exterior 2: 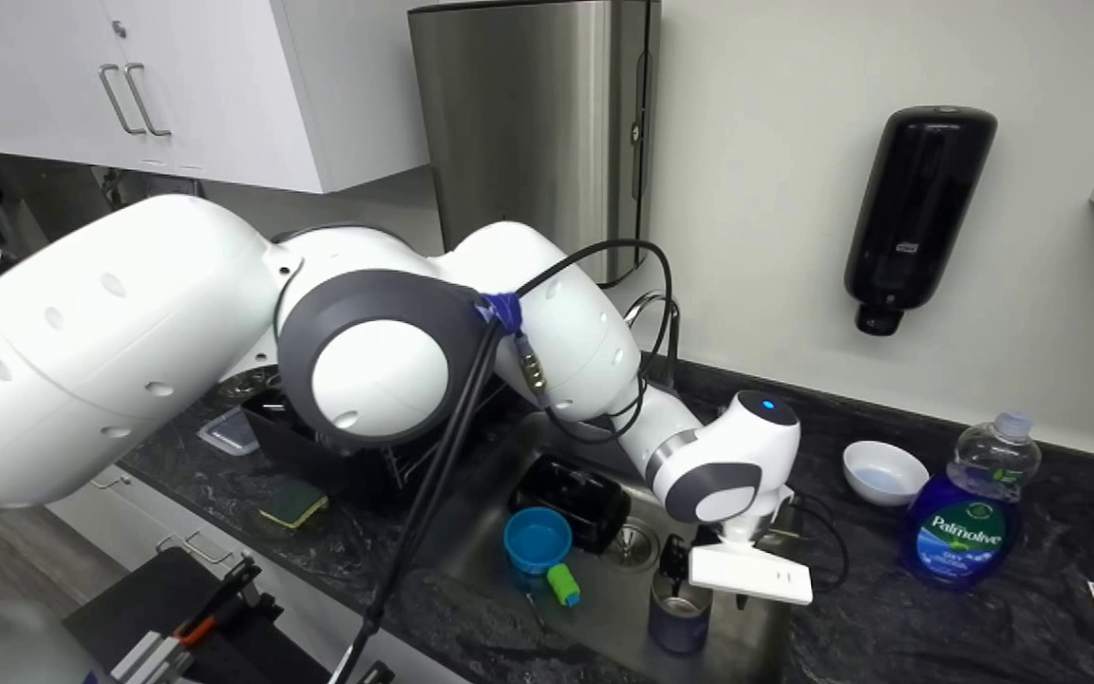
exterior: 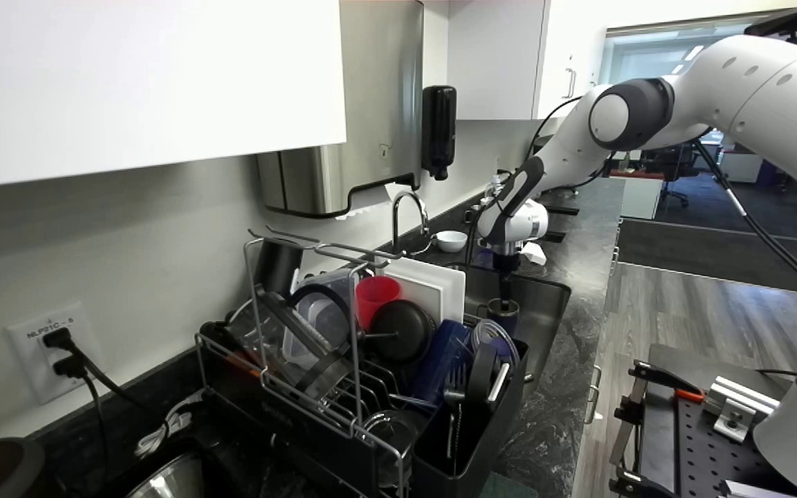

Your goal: Take the mug out of the sink and put it on the dish rack

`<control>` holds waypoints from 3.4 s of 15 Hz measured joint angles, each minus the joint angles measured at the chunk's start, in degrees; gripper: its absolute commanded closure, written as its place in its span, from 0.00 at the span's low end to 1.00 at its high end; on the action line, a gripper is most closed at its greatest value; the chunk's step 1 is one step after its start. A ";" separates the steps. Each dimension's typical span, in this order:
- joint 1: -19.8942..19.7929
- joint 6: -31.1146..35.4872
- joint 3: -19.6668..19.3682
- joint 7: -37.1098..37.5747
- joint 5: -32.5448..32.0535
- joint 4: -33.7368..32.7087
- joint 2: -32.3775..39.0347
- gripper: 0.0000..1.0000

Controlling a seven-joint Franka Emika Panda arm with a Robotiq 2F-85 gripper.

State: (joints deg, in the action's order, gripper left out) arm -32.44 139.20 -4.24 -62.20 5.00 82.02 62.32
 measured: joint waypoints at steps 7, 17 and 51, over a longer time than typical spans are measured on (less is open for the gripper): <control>0.00 2.74 0.12 -0.01 -0.19 0.00 1.09 0.42; -0.04 3.90 0.29 -0.01 -0.42 0.01 1.39 1.00; -3.72 -11.41 4.86 -21.52 4.58 21.00 -24.24 0.98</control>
State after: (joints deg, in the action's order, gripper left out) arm -36.15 127.80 0.62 -83.72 9.58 103.02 38.08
